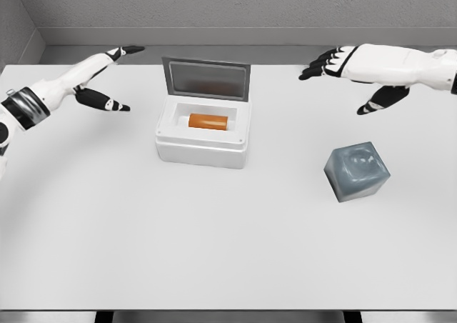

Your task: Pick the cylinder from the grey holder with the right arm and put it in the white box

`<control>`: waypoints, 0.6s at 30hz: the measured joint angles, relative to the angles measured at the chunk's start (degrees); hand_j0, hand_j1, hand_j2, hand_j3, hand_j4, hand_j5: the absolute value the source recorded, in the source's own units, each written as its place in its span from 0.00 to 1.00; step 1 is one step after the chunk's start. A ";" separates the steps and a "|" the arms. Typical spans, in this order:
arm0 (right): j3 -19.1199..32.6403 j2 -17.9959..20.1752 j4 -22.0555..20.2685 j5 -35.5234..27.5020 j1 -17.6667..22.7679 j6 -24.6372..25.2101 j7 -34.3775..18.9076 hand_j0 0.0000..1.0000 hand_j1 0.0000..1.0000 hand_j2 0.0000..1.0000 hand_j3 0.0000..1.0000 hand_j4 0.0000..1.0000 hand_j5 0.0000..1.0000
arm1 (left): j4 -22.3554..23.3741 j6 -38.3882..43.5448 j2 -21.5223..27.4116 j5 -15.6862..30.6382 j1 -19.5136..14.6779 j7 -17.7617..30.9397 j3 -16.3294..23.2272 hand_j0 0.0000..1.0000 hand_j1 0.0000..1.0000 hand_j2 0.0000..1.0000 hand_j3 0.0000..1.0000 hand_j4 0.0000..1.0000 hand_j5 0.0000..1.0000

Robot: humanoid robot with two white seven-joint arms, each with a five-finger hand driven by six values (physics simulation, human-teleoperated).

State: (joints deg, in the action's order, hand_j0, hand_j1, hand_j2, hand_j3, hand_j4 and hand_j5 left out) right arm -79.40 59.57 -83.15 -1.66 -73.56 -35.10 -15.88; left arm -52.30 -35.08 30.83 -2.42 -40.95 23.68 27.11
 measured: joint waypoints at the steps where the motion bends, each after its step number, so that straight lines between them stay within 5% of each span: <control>1: -0.14 0.37 -0.02 0.04 0.00 0.00 0.00 1.00 1.00 1.00 1.00 1.00 1.00 | 1.24 0.01 -0.47 0.02 -0.88 0.17 0.11 1.00 1.00 1.00 1.00 1.00 1.00; 9: -0.39 1.59 -0.10 -0.06 0.52 0.01 0.07 1.00 1.00 1.00 1.00 1.00 1.00 | 8.76 -0.02 -4.23 -0.72 -3.87 1.72 0.68 1.00 1.00 1.00 1.00 1.00 1.00; 18: -0.16 2.35 0.27 -0.37 0.87 0.01 0.20 1.00 1.00 1.00 1.00 1.00 1.00 | 11.33 -0.03 -6.52 -1.77 -5.54 4.30 0.81 1.00 1.00 1.00 1.00 1.00 1.00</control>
State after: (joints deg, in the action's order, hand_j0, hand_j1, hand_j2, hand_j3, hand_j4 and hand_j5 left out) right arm -79.55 61.92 -82.87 -2.03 -72.69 -35.09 -15.68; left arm -40.96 -35.11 24.31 -4.19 -46.49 27.98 27.92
